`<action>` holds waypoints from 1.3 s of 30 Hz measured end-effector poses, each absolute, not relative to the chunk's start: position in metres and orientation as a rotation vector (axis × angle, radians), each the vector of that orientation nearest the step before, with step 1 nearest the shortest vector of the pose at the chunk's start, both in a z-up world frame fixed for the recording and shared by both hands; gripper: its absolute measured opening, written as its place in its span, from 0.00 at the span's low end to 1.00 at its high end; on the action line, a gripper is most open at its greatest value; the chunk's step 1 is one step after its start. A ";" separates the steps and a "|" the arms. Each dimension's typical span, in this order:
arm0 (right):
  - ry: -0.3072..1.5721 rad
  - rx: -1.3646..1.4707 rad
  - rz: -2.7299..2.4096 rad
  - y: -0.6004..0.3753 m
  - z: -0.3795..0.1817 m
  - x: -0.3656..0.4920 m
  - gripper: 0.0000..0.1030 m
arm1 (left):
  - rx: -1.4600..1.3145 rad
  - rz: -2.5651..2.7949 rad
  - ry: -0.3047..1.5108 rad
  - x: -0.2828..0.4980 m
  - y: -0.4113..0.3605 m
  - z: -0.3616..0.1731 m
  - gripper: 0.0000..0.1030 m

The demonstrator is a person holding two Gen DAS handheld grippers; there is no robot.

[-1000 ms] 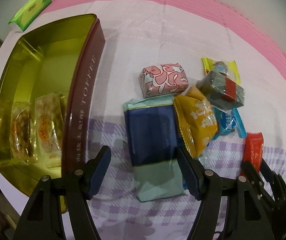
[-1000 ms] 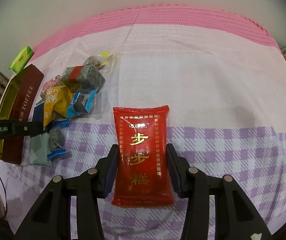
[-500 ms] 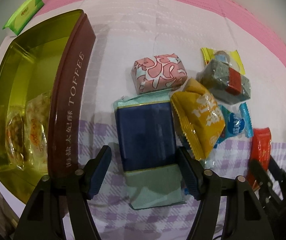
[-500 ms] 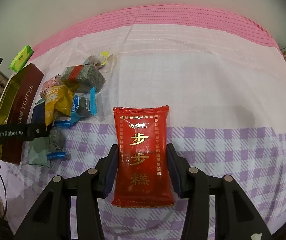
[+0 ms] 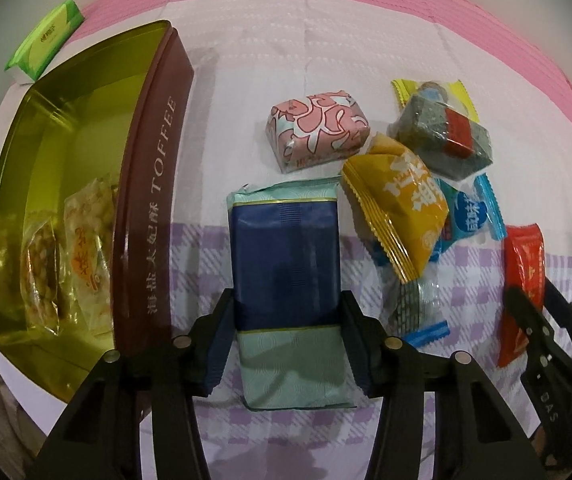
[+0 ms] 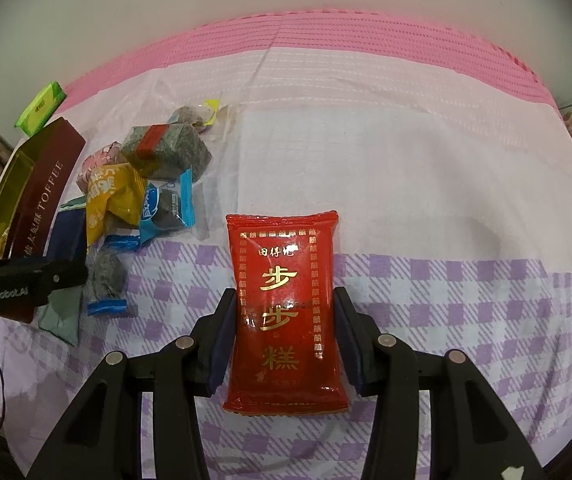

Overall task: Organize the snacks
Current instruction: 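Grasp the blue-and-teal packet with the left gripper while the right gripper holds the red packet, then carry the blue packet over the gold tin and lower it in with the left gripper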

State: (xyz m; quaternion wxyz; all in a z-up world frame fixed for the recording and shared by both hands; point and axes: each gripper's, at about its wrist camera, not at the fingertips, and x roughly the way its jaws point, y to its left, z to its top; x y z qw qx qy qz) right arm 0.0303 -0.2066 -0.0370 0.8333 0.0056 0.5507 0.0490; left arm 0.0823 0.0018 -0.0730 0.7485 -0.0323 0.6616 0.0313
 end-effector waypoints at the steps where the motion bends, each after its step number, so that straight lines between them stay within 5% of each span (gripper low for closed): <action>1: 1.166 0.008 0.102 -0.206 -0.037 0.030 0.43 | -0.070 0.065 1.446 0.084 -0.004 -0.075 0.49; 19: 1.156 -0.026 0.088 -0.202 -0.038 0.028 0.43 | -0.095 0.014 1.341 0.084 0.005 -0.019 0.49; 39: 1.148 -0.052 0.062 -0.197 -0.039 0.028 0.44 | -0.122 0.276 1.318 0.070 0.159 -0.015 0.49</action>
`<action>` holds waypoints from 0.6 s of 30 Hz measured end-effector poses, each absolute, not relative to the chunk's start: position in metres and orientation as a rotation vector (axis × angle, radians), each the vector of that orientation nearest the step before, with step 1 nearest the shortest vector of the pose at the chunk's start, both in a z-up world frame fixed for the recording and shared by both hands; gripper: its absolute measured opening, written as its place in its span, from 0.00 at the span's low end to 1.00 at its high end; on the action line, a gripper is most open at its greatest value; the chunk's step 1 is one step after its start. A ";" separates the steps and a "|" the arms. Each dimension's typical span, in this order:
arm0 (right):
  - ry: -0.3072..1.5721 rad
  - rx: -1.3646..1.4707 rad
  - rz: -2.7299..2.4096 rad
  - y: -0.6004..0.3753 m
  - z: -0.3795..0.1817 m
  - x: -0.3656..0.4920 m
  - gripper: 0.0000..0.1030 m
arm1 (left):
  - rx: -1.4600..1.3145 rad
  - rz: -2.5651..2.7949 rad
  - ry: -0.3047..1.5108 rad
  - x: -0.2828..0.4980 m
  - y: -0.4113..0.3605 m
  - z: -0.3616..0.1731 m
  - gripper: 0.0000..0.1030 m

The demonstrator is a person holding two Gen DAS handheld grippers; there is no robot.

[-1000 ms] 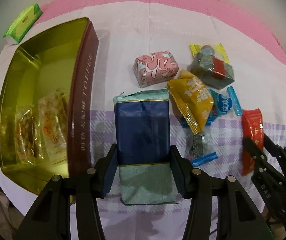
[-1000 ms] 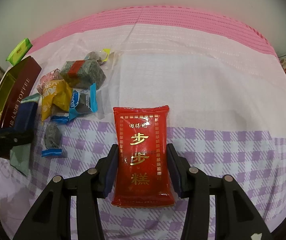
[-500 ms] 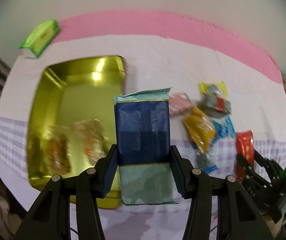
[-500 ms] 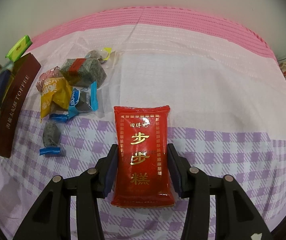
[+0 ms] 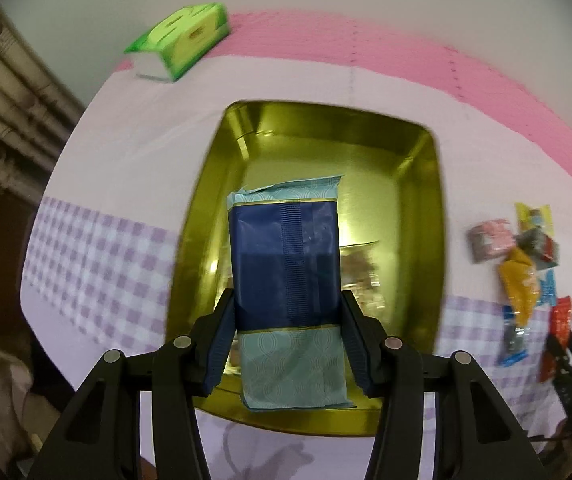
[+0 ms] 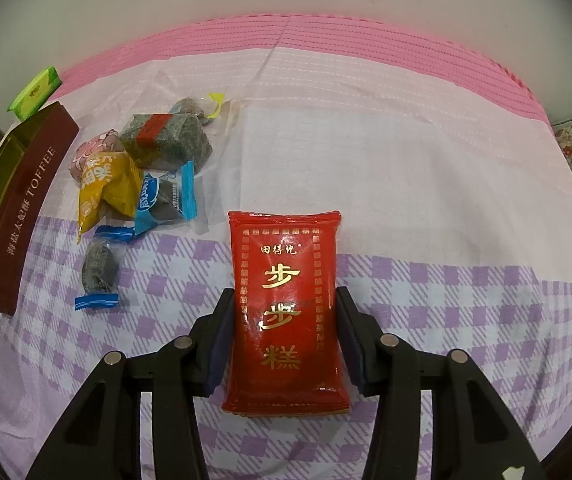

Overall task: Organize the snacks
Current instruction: 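Carry the blue packet over the gold tin and lower it in with the left gripper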

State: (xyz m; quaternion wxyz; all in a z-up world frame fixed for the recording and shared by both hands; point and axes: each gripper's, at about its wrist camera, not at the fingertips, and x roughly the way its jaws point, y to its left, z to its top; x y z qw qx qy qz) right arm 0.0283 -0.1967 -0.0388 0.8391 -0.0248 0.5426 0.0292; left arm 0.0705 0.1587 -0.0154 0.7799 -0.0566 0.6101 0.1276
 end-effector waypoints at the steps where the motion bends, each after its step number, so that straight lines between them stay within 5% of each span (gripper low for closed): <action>1: 1.148 -0.051 0.060 -0.197 -0.039 0.028 0.44 | -0.118 0.277 1.325 0.069 0.164 -0.017 0.49; 18: 1.183 -0.040 0.024 -0.195 -0.038 0.034 0.45 | 0.046 0.237 1.375 0.061 0.174 -0.048 0.50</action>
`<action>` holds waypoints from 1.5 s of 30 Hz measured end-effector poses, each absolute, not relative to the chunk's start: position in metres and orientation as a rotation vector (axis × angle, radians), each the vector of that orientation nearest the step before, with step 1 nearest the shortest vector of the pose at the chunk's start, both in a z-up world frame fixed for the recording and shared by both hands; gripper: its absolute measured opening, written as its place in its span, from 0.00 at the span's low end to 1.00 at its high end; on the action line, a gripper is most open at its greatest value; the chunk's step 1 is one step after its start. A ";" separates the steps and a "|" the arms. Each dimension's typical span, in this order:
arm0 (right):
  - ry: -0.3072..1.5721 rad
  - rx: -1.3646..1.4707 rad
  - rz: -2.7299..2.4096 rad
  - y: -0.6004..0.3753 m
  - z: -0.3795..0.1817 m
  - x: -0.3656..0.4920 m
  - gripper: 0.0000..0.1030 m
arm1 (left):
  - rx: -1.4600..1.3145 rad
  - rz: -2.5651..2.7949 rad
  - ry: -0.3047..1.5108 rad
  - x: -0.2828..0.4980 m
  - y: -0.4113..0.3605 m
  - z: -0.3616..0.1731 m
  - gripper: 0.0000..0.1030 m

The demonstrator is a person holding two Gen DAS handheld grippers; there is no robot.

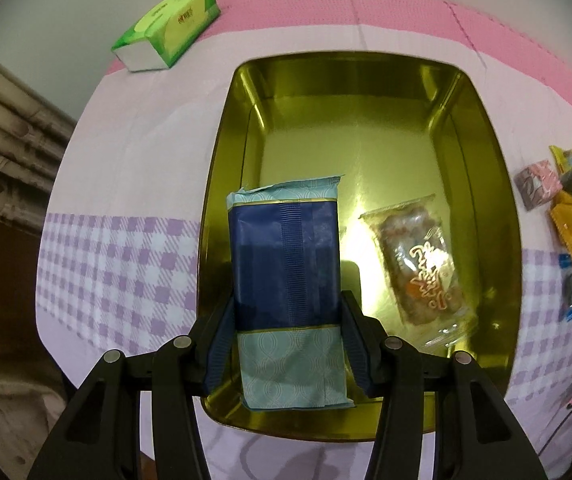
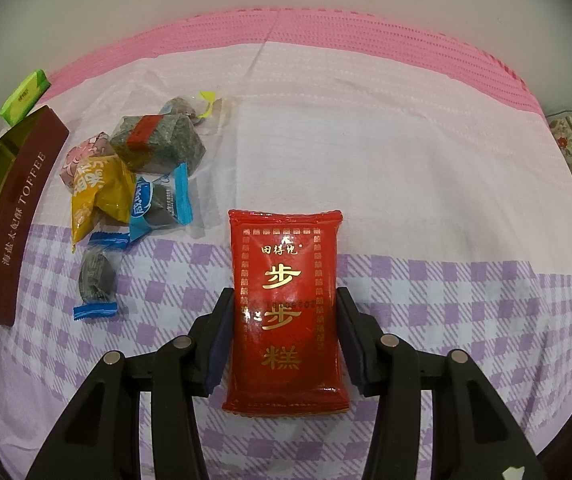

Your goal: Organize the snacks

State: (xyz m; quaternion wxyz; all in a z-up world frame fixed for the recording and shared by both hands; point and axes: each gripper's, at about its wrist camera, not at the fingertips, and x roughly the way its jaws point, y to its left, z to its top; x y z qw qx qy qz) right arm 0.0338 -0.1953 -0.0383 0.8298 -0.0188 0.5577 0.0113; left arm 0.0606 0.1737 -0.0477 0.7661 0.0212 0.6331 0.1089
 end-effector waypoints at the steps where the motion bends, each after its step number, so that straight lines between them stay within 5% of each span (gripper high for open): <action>1: 1.186 -0.042 0.024 -0.195 -0.038 0.034 0.45 | 0.052 0.234 1.376 0.060 0.174 -0.049 0.50; 30: 1.241 -0.036 -0.006 -0.189 -0.040 0.049 0.40 | 0.045 0.200 1.291 0.048 0.184 -0.042 0.50; 45: 1.134 0.028 -0.018 -0.172 0.007 0.046 0.40 | -0.061 0.145 1.095 0.034 0.180 -0.011 0.63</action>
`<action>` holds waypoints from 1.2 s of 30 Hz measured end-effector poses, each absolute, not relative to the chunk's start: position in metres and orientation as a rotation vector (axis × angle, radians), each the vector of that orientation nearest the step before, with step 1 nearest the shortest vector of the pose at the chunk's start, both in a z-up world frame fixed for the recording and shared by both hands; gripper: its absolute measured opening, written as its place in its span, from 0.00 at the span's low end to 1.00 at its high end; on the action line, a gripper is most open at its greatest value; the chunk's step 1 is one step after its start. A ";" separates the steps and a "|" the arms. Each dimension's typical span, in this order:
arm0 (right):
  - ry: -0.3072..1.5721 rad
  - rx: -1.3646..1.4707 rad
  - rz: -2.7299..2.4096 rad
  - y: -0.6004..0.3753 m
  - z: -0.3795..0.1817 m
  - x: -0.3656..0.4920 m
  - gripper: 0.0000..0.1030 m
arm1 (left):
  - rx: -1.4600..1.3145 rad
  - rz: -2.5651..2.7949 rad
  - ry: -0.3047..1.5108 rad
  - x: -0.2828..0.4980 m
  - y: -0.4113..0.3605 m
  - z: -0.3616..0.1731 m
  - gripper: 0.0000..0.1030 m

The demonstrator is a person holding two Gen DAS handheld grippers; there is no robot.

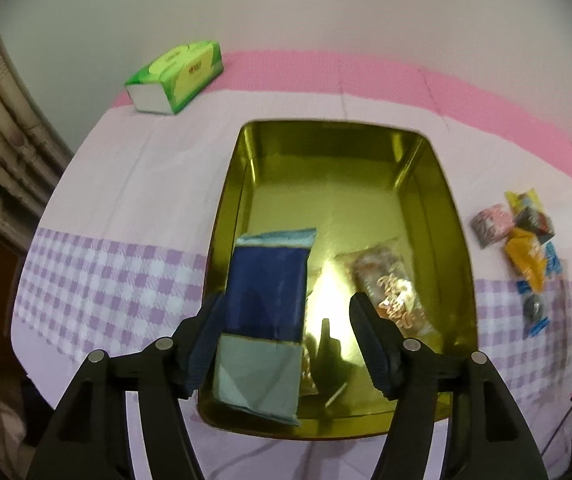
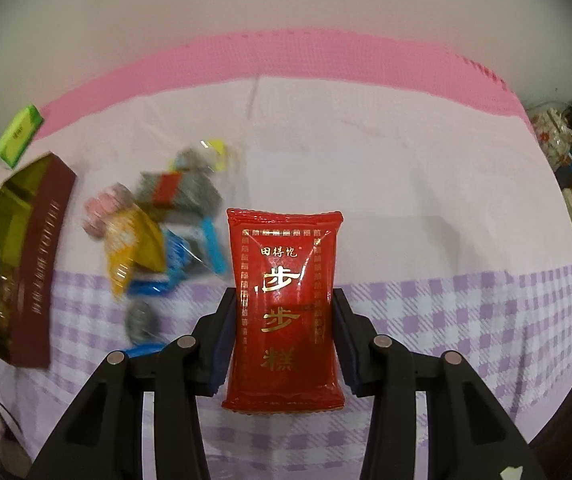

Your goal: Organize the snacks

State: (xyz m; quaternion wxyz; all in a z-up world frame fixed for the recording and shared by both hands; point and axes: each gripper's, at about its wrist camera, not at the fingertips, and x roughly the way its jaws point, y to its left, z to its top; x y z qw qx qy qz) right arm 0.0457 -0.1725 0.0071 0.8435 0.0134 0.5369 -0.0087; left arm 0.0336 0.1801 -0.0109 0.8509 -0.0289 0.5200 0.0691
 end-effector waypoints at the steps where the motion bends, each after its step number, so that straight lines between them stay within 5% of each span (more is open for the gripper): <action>1: 1.125 0.030 -0.003 -0.166 0.012 0.046 0.40 | -0.060 0.146 1.079 0.033 0.180 -0.008 0.63; 18: 1.089 -0.016 0.351 0.002 0.047 0.057 0.40 | -0.179 0.325 0.987 0.018 0.239 0.004 0.69; 36: 1.171 -0.095 0.427 0.097 -0.002 0.055 0.40 | -0.246 0.356 0.955 0.014 0.259 0.008 0.72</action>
